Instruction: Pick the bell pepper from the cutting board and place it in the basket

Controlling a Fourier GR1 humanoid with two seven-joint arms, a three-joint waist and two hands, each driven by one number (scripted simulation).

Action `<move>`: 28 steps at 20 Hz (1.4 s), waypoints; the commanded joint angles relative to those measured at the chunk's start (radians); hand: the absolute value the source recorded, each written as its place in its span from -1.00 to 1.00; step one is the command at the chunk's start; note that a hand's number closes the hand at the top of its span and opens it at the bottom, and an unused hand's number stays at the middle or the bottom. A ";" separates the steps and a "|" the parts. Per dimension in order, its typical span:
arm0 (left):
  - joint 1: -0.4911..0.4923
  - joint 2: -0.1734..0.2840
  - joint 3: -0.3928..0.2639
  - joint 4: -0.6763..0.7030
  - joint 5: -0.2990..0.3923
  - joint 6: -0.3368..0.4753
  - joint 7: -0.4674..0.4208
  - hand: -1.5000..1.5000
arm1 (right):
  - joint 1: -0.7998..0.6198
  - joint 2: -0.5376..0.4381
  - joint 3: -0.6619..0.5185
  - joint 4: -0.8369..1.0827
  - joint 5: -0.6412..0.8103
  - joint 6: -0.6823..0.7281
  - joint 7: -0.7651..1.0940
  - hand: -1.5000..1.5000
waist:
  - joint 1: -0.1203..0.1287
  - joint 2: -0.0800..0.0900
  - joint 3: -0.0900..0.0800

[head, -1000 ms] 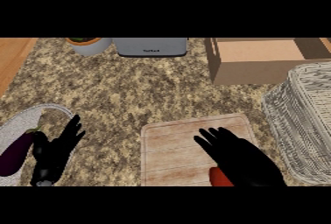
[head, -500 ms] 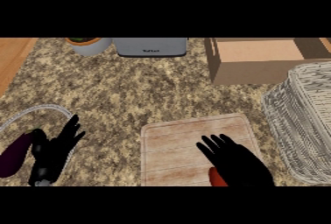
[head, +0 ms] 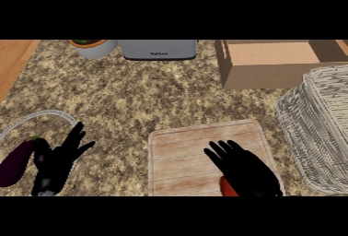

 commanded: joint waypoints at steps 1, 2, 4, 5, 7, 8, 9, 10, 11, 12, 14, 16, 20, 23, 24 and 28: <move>0.071 -0.006 -0.020 0.051 -0.013 -0.019 0.019 0.00 | 0.008 0.059 0.008 0.021 0.025 0.003 0.015 -1.00 | 0.004 0.010 -0.013; -0.023 -0.036 -0.032 0.113 -0.036 0.005 0.044 0.00 | -0.003 0.042 0.004 0.049 0.040 -0.002 -0.027 -1.00 | -0.004 0.012 -0.013; 0.014 -0.023 -0.015 0.097 -0.033 -0.004 0.022 0.00 | -0.016 0.070 -0.002 0.096 0.048 0.006 -0.028 1.00 | 0.003 0.012 -0.013; 0.027 -0.020 -0.025 0.011 -0.021 0.004 0.092 0.00 | -0.005 -0.007 -0.001 0.081 0.081 -0.031 -0.126 1.00 | 0.004 0.010 -0.012; 0.050 -0.029 -0.021 0.068 -0.037 -0.002 0.019 0.00 | -0.013 0.009 0.050 0.053 0.135 -0.031 -0.112 1.00 | 0.001 0.010 -0.013; 0.056 -0.018 0.000 0.084 -0.007 -0.034 0.007 0.00 | -0.030 -0.018 0.035 0.069 0.143 -0.037 -0.147 1.00 | 0.003 0.011 -0.013; 0.095 0.012 -0.001 0.018 -0.015 -0.039 0.021 0.00 | -0.027 0.003 0.063 0.101 0.190 -0.075 -0.152 1.00 | 0.010 0.009 -0.012; 0.032 -0.021 0.004 0.086 -0.021 -0.023 0.010 0.00 | -0.034 0.022 0.055 0.091 0.193 -0.067 -0.145 1.00 | 0.001 0.011 -0.013; -0.013 -0.021 0.012 0.111 -0.026 -0.008 0.044 0.00 | -0.026 0.022 0.078 0.125 0.222 -0.095 -0.165 1.00 | -0.002 0.012 -0.013; 0.039 -0.002 0.018 0.096 -0.015 -0.045 0.008 0.00 | -0.018 -0.002 0.056 0.112 0.212 -0.082 -0.178 1.00 | 0.001 0.011 -0.013; 0.038 -0.004 0.010 0.028 -0.025 -0.021 0.065 0.00 | 0.023 -0.022 0.068 0.063 0.244 -0.098 -0.181 1.00 | -0.002 0.008 -0.013; 0.091 -0.030 -0.012 0.034 -0.053 -0.003 0.019 0.00 | 0.004 -0.028 0.034 0.105 0.222 -0.096 -0.229 1.00 | 0.002 0.009 -0.013; 0.058 -0.018 0.024 0.064 -0.032 -0.013 0.025 0.00 | 0.229 -0.068 0.071 -0.080 0.295 -0.194 -0.079 1.00 | -0.041 0.002 -0.013; 0.075 -0.012 0.042 0.034 -0.010 -0.009 0.054 0.00 | 0.385 -0.075 0.069 -0.135 0.359 -0.318 0.034 1.00 | -0.074 -0.004 -0.012; 0.110 -0.041 0.023 0.043 -0.023 -0.005 0.007 0.00 | 0.423 -0.104 0.066 -0.142 0.390 -0.375 0.027 1.00 | -0.057 -0.001 -0.013; 0.119 -0.028 0.023 0.029 -0.024 -0.022 0.009 0.00 | 0.526 -0.112 0.068 -0.328 0.456 -0.496 0.081 1.00 | -0.048 -0.001 -0.013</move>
